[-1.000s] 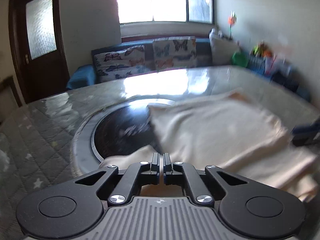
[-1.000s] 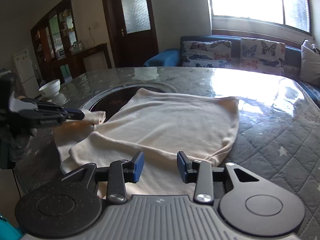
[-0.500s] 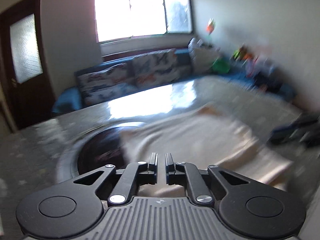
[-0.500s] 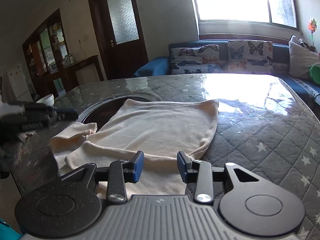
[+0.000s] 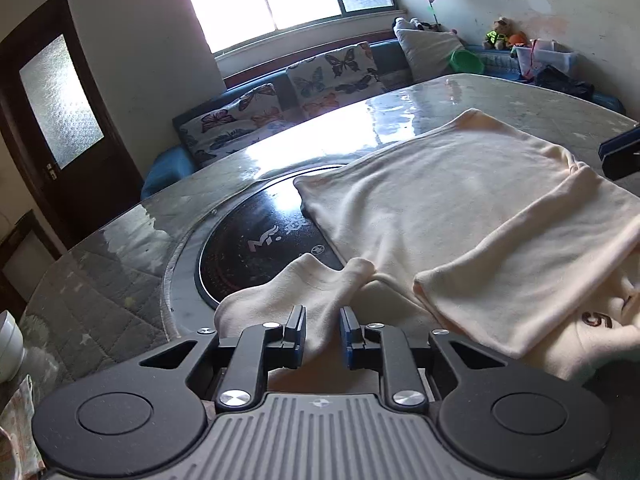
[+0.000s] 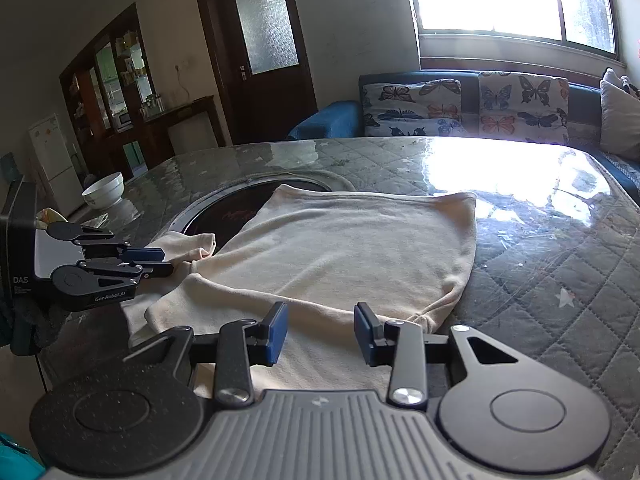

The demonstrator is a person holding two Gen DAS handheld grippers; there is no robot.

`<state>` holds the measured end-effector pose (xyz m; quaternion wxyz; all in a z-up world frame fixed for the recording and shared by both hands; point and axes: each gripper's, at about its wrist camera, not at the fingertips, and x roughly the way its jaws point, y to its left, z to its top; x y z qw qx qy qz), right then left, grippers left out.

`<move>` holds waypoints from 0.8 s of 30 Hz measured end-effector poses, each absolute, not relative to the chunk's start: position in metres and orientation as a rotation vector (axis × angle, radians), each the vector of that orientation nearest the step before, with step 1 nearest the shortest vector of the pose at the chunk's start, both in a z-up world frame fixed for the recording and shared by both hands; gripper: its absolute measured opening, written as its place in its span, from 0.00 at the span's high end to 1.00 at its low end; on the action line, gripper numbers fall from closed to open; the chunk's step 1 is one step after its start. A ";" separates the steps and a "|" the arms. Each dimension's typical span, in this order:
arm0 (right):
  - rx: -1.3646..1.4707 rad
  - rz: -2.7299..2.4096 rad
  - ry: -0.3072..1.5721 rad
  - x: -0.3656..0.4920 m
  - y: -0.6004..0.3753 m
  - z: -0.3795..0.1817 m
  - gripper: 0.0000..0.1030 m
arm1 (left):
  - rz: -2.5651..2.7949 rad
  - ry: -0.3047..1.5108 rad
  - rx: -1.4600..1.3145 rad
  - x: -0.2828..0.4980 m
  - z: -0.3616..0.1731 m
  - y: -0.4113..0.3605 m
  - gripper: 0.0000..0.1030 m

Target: Fold clothes

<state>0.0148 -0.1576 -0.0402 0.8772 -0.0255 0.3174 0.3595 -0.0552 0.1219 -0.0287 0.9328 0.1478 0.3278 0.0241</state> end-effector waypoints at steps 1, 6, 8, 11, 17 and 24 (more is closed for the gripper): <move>-0.054 0.749 0.663 0.015 -0.157 -0.040 0.65 | 0.043 0.668 0.303 -0.057 -0.028 0.122 0.79; -0.053 0.748 0.664 0.013 -0.157 -0.040 0.65 | 0.033 0.675 0.329 -0.053 -0.033 0.120 0.79; -0.052 0.749 0.663 0.013 -0.157 -0.040 0.65 | 0.038 0.677 0.328 -0.050 -0.034 0.121 0.84; -0.051 0.750 0.660 0.011 -0.158 -0.040 0.65 | 0.047 0.669 0.271 -0.048 -0.029 0.126 0.97; -0.027 0.754 0.660 0.014 -0.162 -0.037 0.65 | -0.005 0.589 0.100 -0.056 0.008 0.119 0.98; 0.044 0.723 0.646 0.020 -0.182 -0.027 0.65 | -0.154 0.502 -0.067 -0.061 0.044 0.084 0.98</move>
